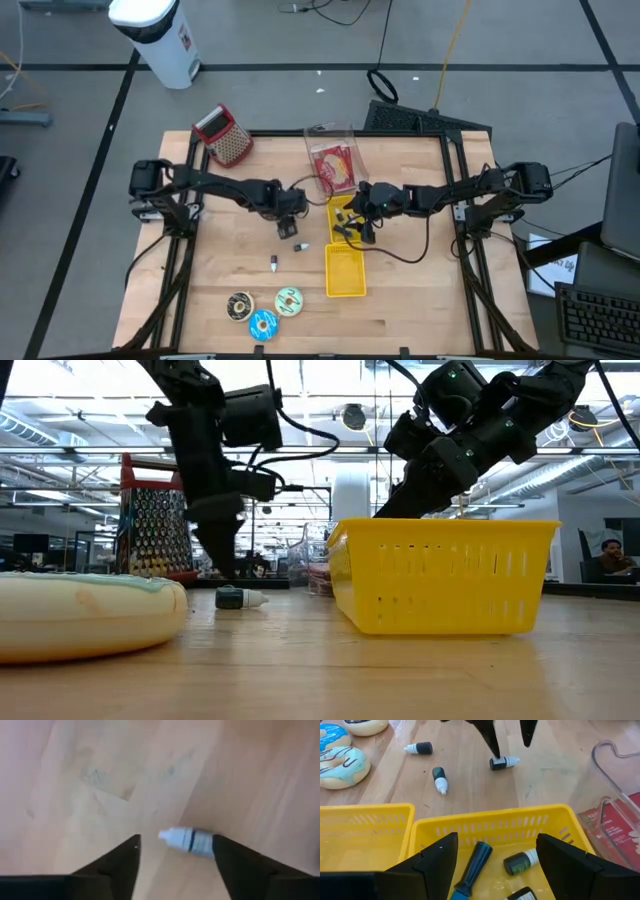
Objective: Pick & Place Food Item
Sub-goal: Put the blue food coloring bottle into the top yellow bin
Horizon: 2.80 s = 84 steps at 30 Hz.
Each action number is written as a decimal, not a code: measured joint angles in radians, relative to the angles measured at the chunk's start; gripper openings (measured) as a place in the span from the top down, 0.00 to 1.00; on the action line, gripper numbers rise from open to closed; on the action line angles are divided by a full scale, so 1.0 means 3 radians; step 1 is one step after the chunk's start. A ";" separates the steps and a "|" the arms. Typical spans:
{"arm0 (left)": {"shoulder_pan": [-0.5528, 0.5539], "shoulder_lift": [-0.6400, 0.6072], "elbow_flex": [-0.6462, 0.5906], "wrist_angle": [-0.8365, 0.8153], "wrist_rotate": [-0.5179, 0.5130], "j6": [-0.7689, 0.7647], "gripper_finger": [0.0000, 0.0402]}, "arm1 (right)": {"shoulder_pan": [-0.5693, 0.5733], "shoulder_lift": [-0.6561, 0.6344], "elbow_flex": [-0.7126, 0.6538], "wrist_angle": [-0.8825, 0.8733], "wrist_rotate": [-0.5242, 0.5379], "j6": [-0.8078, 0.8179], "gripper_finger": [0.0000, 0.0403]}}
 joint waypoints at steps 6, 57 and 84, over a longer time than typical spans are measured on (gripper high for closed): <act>0.0205 0.0000 0.0006 0.0073 0.0341 -0.1092 0.23 | 0.0000 0.0000 0.0000 0.0018 0.0015 -0.0005 0.36; -0.0244 0.0073 -0.0013 -0.0168 -0.0050 -0.1711 0.84 | 0.0088 -0.0067 -0.0001 -0.0091 0.0032 0.0018 0.36; -0.0610 0.0220 0.0006 0.2921 -0.0279 -0.0281 0.84 | 0.0371 -0.1094 -0.0165 -0.0296 0.0040 -0.0003 0.36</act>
